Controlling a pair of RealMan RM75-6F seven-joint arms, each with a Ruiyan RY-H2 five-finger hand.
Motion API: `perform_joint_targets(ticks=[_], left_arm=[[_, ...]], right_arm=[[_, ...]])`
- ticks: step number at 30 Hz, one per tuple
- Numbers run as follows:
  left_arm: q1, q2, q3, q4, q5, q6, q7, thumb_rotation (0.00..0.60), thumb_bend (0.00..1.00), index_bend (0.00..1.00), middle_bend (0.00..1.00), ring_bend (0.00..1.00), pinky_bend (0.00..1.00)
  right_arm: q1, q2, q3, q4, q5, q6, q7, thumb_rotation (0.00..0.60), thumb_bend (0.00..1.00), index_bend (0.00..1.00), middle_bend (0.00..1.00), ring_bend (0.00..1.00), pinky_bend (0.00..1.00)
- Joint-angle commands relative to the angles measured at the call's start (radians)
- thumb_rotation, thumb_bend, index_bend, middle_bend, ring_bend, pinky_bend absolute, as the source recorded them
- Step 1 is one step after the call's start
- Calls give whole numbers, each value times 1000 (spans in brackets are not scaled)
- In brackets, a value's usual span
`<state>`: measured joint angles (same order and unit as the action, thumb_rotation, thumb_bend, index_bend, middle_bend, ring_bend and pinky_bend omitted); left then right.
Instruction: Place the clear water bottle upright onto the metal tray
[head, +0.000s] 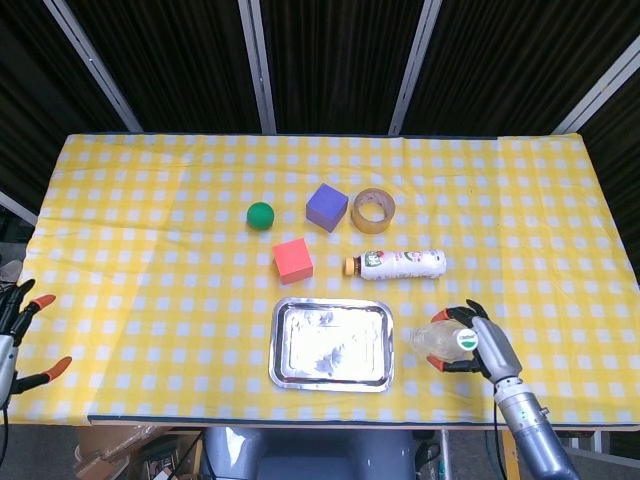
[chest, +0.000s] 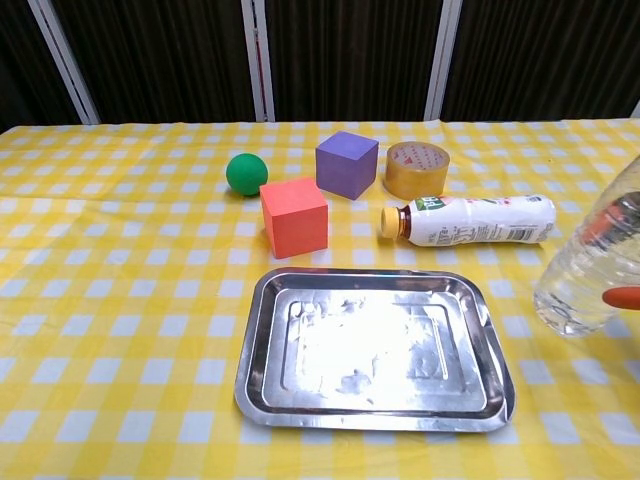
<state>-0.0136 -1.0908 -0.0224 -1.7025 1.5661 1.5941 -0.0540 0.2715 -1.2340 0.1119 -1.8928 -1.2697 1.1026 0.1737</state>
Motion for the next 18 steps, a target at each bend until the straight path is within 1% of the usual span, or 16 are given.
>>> perform_joint_targets(ticks=[1, 4, 8, 11, 14, 18], left_arm=[[5, 9, -4, 3, 1, 13, -21, 600, 151, 189, 21, 0, 0], [10, 16, -10, 10, 6, 31, -48, 600, 151, 189, 21, 0, 0], [17, 23, -16, 18, 9, 52, -75, 600, 151, 189, 22, 0, 0], [19, 27, -18, 21, 3, 54, -83, 600, 151, 189, 22, 0, 0], [17, 29, -17, 23, 0, 46, -86, 600, 151, 189, 22, 0, 0], [13, 26, -15, 22, -2, 34, -74, 600, 151, 189, 22, 0, 0]], right_arm=[[56, -5, 10, -140, 95, -20, -201, 600, 506, 710, 569, 233, 0], [93, -50, 11, -198, 192, -26, -314, 600, 506, 710, 569, 235, 0], [145, -112, 13, -232, 316, -32, -421, 600, 507, 710, 569, 236, 0], [177, -147, 20, -245, 389, -23, -471, 600, 508, 710, 569, 236, 0], [201, -161, 28, -259, 460, -9, -505, 600, 508, 710, 569, 236, 0], [212, -154, 35, -266, 500, 5, -506, 600, 509, 710, 569, 236, 0]])
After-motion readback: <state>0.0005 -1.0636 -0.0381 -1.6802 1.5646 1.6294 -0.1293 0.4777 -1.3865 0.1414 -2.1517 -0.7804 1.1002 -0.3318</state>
